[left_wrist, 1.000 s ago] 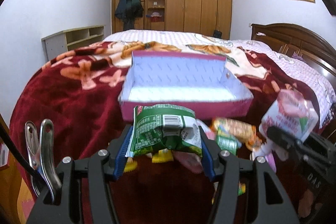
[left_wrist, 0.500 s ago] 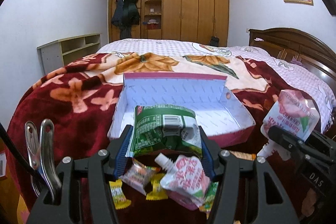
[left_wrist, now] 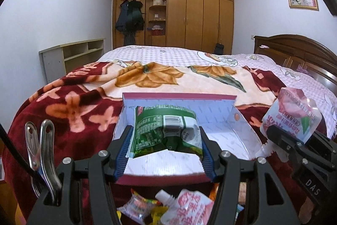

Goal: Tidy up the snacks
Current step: 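Lift and carry the green bag and pink bag over the pink box with both tools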

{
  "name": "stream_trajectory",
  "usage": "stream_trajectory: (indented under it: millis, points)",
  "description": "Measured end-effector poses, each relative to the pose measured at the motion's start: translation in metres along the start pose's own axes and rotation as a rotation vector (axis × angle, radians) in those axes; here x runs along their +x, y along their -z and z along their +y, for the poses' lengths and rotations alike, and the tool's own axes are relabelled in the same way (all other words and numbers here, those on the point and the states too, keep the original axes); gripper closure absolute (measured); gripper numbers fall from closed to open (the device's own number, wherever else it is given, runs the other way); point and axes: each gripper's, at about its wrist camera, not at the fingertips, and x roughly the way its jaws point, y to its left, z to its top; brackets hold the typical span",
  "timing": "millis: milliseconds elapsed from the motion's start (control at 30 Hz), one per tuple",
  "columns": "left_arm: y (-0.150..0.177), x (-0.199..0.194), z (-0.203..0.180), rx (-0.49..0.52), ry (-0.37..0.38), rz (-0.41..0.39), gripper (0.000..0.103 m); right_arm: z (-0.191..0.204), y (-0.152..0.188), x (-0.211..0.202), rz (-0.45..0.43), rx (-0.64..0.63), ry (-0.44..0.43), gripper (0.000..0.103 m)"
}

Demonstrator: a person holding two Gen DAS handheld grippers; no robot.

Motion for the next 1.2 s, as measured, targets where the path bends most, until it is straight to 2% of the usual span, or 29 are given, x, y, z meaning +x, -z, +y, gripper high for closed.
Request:
stream_trajectory:
  millis: [200, 767, 1200]
  points:
    - [-0.007, 0.016, -0.003, -0.001, -0.002, -0.002, 0.042, -0.004, -0.005, 0.017, 0.004, 0.003, 0.02, 0.071]
    - [-0.002, 0.085, 0.0, -0.03, -0.025, 0.095, 0.042, -0.02, -0.003, 0.072, 0.066, -0.009, 0.094, 0.071]
    - [0.012, 0.112, -0.001, -0.05, -0.033, 0.161, 0.042, -0.028, 0.0, 0.101, 0.128, 0.016, 0.078, 0.071]
